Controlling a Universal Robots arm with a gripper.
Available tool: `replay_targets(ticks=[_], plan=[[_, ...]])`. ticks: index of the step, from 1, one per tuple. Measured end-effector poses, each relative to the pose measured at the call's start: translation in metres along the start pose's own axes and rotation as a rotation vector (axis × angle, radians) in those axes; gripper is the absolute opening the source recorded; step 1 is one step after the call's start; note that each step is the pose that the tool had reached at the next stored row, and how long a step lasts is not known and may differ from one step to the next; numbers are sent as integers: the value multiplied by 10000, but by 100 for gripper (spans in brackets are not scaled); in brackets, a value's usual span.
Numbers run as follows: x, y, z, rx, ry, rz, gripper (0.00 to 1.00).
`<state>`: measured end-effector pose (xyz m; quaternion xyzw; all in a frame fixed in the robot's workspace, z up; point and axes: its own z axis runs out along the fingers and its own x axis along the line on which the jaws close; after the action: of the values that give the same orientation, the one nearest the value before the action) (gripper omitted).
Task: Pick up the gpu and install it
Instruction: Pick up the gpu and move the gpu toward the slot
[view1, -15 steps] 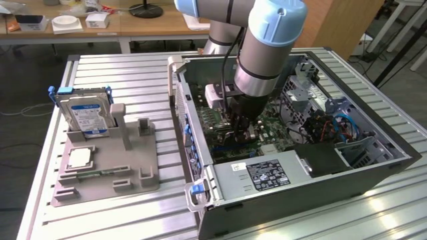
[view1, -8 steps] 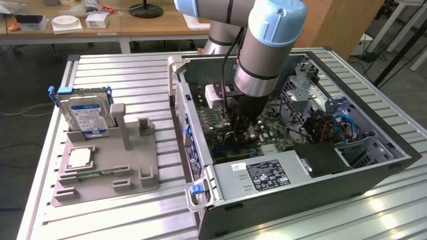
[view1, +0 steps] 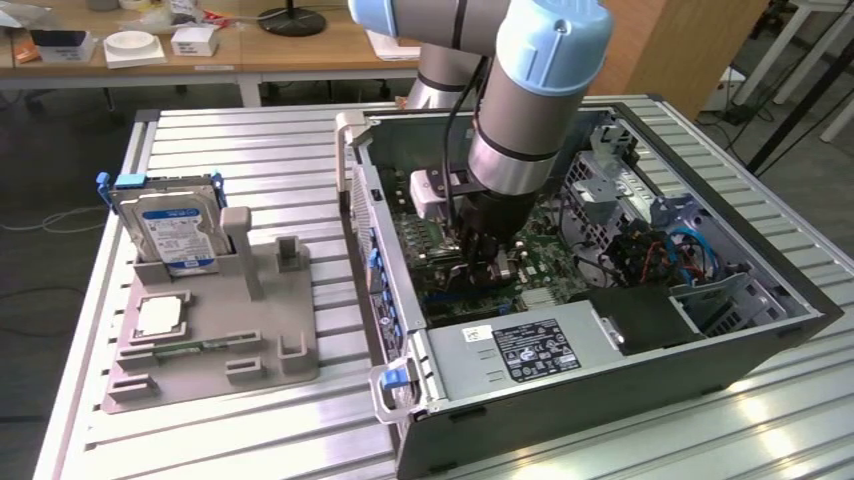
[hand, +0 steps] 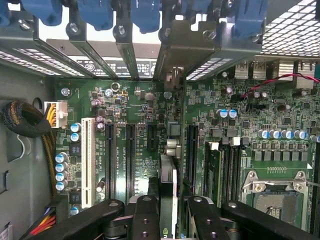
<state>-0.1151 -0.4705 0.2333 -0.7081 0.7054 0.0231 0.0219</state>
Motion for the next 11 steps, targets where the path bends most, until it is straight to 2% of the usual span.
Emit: replay_targets(ticks=[11], plan=[[1,12,8,0,0,1,27]])
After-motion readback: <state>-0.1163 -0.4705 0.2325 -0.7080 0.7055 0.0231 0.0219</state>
